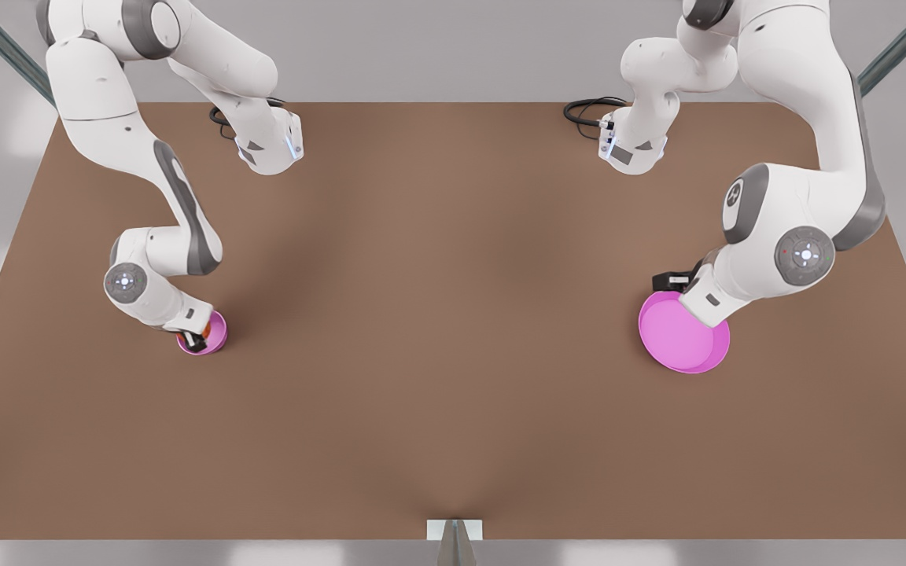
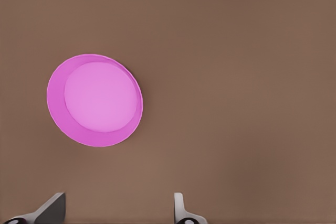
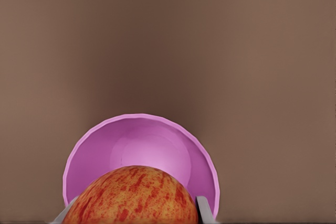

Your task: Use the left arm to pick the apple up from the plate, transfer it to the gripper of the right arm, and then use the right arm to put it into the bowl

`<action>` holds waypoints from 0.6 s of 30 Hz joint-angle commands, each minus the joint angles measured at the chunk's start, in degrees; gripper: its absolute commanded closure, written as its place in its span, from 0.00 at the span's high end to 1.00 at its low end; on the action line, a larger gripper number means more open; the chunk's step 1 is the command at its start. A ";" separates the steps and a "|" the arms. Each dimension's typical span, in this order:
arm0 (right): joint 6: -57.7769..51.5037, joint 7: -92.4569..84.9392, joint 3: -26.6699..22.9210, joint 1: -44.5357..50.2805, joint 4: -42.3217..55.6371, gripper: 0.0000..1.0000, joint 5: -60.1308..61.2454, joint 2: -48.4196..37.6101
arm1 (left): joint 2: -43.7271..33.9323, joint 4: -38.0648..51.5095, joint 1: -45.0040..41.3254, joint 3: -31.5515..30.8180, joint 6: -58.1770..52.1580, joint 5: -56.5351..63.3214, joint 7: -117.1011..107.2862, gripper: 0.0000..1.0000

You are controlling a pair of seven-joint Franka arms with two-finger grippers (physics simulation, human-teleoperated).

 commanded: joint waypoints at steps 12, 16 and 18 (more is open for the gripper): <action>-0.69 -1.45 -0.65 0.37 0.70 1.00 0.37 -3.55 | 0.45 0.11 0.00 -0.01 0.34 0.04 -2.67 1.00; -10.45 3.82 -0.48 5.21 10.29 1.00 4.15 -4.26 | 0.54 0.11 0.00 -0.01 0.34 0.04 -2.67 1.00; -17.48 25.24 -0.21 9.25 16.87 1.00 4.23 -3.73 | 0.54 0.11 0.00 -0.01 0.34 0.04 -2.67 1.00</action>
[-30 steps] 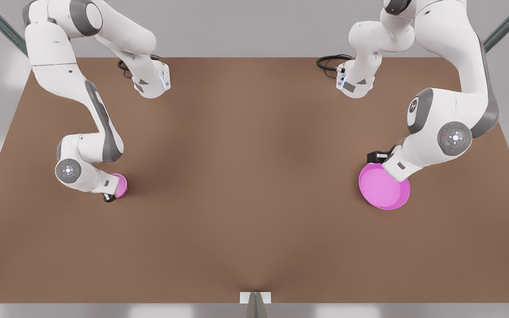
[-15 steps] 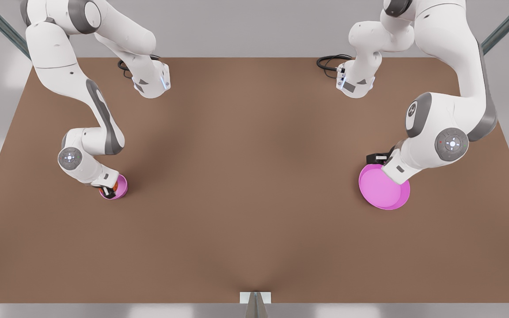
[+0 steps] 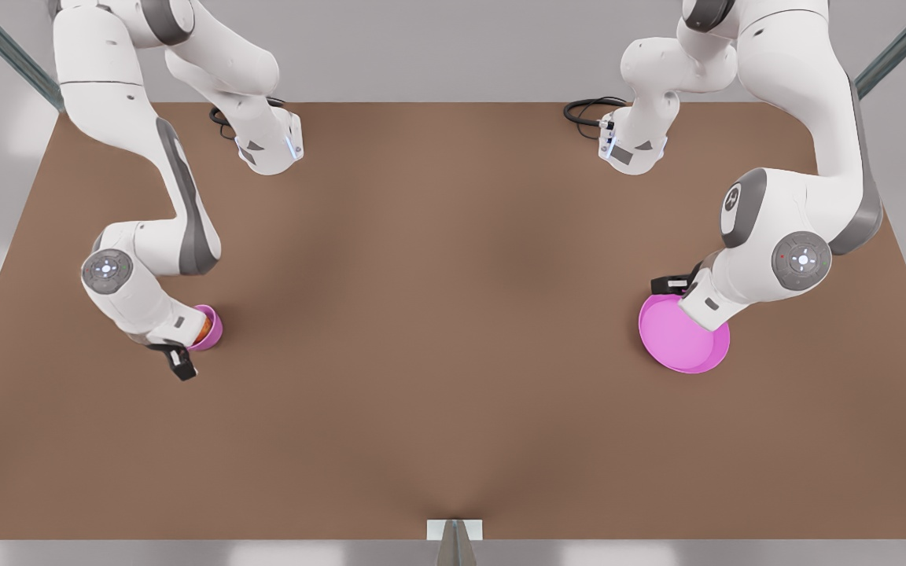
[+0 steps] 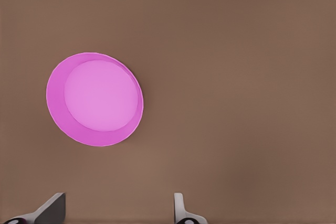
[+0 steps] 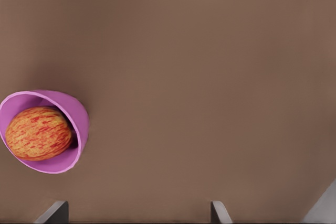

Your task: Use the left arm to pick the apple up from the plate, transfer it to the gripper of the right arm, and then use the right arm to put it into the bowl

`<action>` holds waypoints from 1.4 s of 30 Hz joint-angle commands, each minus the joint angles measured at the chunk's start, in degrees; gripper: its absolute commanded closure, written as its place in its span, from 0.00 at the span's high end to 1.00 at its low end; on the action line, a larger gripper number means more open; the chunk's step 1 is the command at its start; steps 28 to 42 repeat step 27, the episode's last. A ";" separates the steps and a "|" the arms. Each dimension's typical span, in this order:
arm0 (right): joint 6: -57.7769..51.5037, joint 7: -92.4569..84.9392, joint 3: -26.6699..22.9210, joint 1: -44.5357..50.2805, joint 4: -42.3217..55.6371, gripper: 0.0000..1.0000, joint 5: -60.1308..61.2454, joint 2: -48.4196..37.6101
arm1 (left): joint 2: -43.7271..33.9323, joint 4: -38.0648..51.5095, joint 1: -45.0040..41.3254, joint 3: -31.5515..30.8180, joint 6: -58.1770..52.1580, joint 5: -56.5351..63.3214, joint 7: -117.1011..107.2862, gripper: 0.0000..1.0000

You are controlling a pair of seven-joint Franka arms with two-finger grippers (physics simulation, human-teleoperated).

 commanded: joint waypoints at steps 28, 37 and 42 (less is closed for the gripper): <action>-52.02 122.61 -7.57 7.46 17.56 1.00 11.84 -10.67 | -0.15 0.03 -0.26 -0.19 -0.57 0.12 -0.90 1.00; -52.02 122.61 -7.57 7.46 17.56 1.00 11.84 -10.67 | -0.15 0.03 -0.26 -0.19 -0.57 0.12 -0.90 1.00; -52.02 122.61 -7.57 7.46 17.56 1.00 11.84 -10.67 | -0.15 0.03 -0.26 -0.19 -0.57 0.12 -0.90 1.00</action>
